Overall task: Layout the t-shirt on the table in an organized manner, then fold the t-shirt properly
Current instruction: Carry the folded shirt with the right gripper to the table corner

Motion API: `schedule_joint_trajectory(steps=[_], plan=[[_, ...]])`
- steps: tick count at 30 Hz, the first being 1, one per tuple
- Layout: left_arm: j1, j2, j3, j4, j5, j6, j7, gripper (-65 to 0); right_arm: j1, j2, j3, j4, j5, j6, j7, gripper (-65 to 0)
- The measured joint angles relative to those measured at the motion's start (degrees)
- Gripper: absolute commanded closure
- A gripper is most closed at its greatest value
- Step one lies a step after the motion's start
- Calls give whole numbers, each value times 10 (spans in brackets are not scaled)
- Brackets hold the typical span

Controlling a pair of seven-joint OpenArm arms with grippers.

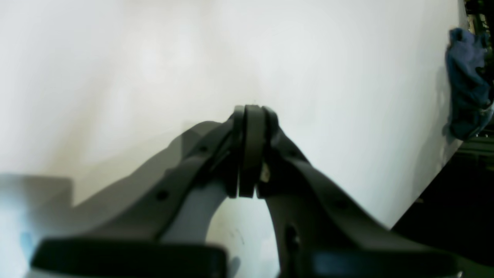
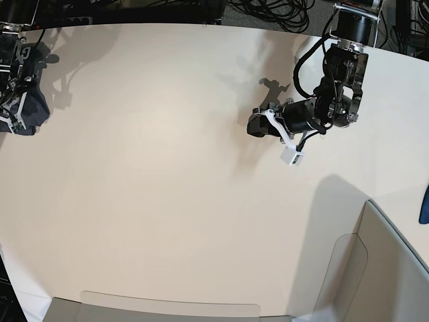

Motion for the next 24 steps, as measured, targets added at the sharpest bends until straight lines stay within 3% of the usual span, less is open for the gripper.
schedule_joint_trajectory(steps=[5,7,10,12,17,20,24], plan=[[-2,1,1,12,-2,-2,3,0,4,1,75,103,-2,3,-24,0],[-1,0,1,12,-1,-1,3,0,22,-18,93,162,-12,5,-49,0],[0,1,1,12,-1,-1,6,0,36,-81,105,250,4,3,-65,0],[-1,0,1,12,2,-1,5,0,40,-147,97,297,-2,3,-79,0],[0,-1,1,12,1,-1,5,0,36,-264,29,304,-5,5,-77,0],[1,-14,2,18,1,-2,8,0,15,-302,-36,304,0,5,-72,0],[36,-30,-5,66,4,4,5,0,-43,-321,-97,305,-4,5,-74,0]])
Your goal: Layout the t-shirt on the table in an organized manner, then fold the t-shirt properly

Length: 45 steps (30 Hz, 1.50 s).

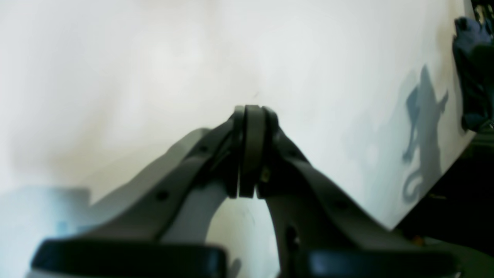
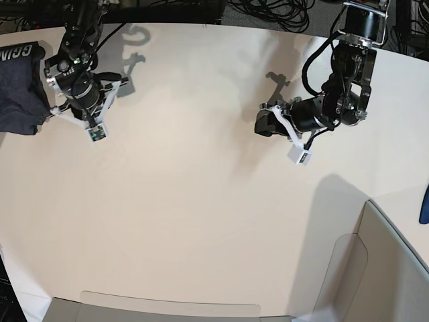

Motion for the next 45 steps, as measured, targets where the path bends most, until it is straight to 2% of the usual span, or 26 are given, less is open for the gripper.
schedule_joint_trajectory(steps=[5,10,14,16,23,24,25,26,28,31,32,35,37,40,45], plan=[[40,-1,-5,53,-9,-3,63,0,-97,-6,-31,1,-7,0,-4,0],[75,-9,-62,110,2,1,111,0,-160,-2,-32,16,-6,-2,36,0],[104,-6,-76,162,-8,-3,155,0,-214,5,-28,27,8,-6,63,0],[115,-5,-77,172,-9,-3,158,0,-240,18,-31,30,17,-7,81,0],[194,-14,-89,197,-3,-3,169,0,-328,28,-29,41,38,-11,111,0],[210,-16,-102,206,-6,-3,168,0,-338,35,-29,40,39,-8,85,0],[225,-17,-116,211,-9,-3,167,0,-347,35,-38,16,10,-4,19,0],[236,-17,-130,215,-9,-3,165,0,-365,30,-34,-9,-19,0,-9,0],[260,-18,-160,216,-5,-1,165,0,-415,35,-29,-1,-8,-2,-15,0],[311,-16,-218,216,-9,-4,156,0,-404,45,-35,3,3,-3,10,0],[329,-11,-235,216,-8,-3,153,0,-403,52,-36,4,11,-4,24,0],[372,8,-288,213,-6,-2,116,0,-412,55,-31,5,-12,-2,-1,0],[400,27,-322,213,-5,-3,98,0,-415,59,-33,1,1,-2,2,0],[435,73,-381,206,-7,-4,102,0,-402,59,-33,-14,-6,-2,4,0],[441,156,-494,143,-9,-5,97,0,-374,56,-32,-83,-4,-2,6,0]])
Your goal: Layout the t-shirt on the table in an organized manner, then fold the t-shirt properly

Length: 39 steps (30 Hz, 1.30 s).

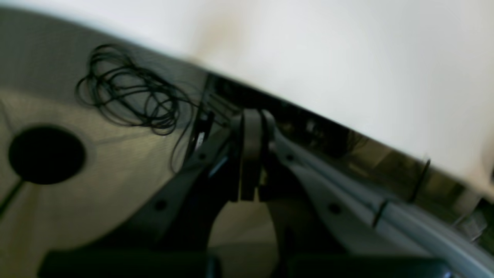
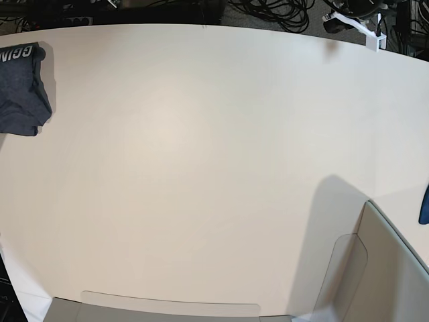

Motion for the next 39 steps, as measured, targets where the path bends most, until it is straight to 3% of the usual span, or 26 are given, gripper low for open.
schedule_joint_trajectory(steps=[3,7,11,15,17,21,25,28,32,36,39], plan=[[-9,22,-48,-110,6,0,2,0,27,-8,5,-66,0,0,1,0],[-73,35,-124,-313,12,3,2,0,66,-60,41,-172,5,-1,5,0],[-120,33,-139,-492,10,-1,-7,0,104,-102,102,-300,7,-1,4,0],[-167,35,-140,-616,9,3,-67,0,176,-116,181,-441,-2,0,11,0],[-195,34,-131,-668,9,3,-128,0,221,-117,215,-519,-5,0,50,0],[-240,32,-43,-726,66,3,-235,0,283,-124,219,-656,0,-13,181,0],[-260,31,104,-753,129,4,-367,0,333,-111,216,-762,0,-145,385,0],[-258,28,242,-757,182,3,-465,0,373,-84,181,-850,-39,-224,495,0],[-277,16,377,-833,228,-3,-570,0,417,-76,141,-945,-85,-269,568,0],[-324,-3,502,-926,277,2,-633,0,433,-81,94,-962,-153,-268,571,0],[-342,-13,571,-931,297,6,-646,0,438,-81,75,-961,-173,-266,574,0]])
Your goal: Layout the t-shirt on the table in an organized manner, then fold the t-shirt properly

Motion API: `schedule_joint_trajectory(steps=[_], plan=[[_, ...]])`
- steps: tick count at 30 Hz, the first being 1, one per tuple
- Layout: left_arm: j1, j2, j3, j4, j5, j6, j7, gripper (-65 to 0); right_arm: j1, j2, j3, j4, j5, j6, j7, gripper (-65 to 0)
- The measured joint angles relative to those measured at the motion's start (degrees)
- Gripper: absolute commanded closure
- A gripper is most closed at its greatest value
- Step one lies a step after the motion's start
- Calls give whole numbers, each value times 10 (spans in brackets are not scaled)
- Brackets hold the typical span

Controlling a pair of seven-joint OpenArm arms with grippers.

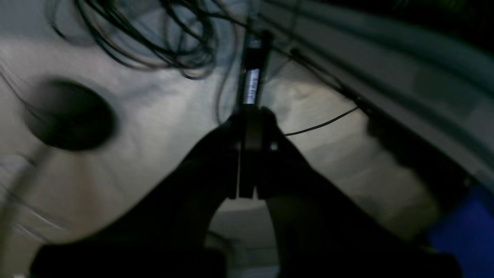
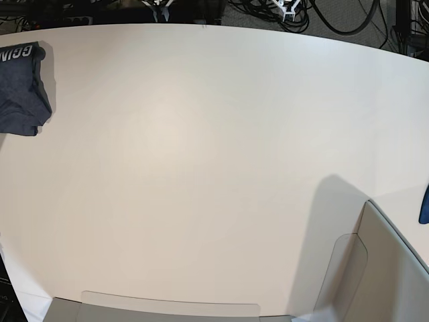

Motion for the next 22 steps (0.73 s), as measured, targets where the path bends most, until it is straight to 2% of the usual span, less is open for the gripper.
schedule_joint_trajectory(steps=[3,10,14,17,22], plan=[[-13,-9,10,0,0,0,-1,0,-1,-2,0,0,0,-2,0,0],[-17,-8,10,0,0,1,-3,0,-1,-2,4,0,0,-2,0,0],[-20,-6,10,-1,0,59,-1,0,2,-1,4,0,-3,-2,-4,0],[-26,-6,10,-1,0,82,-3,0,9,-4,5,0,-7,-3,-6,0],[-29,-6,9,0,0,81,-3,0,25,-16,6,0,-4,-2,-2,0]])
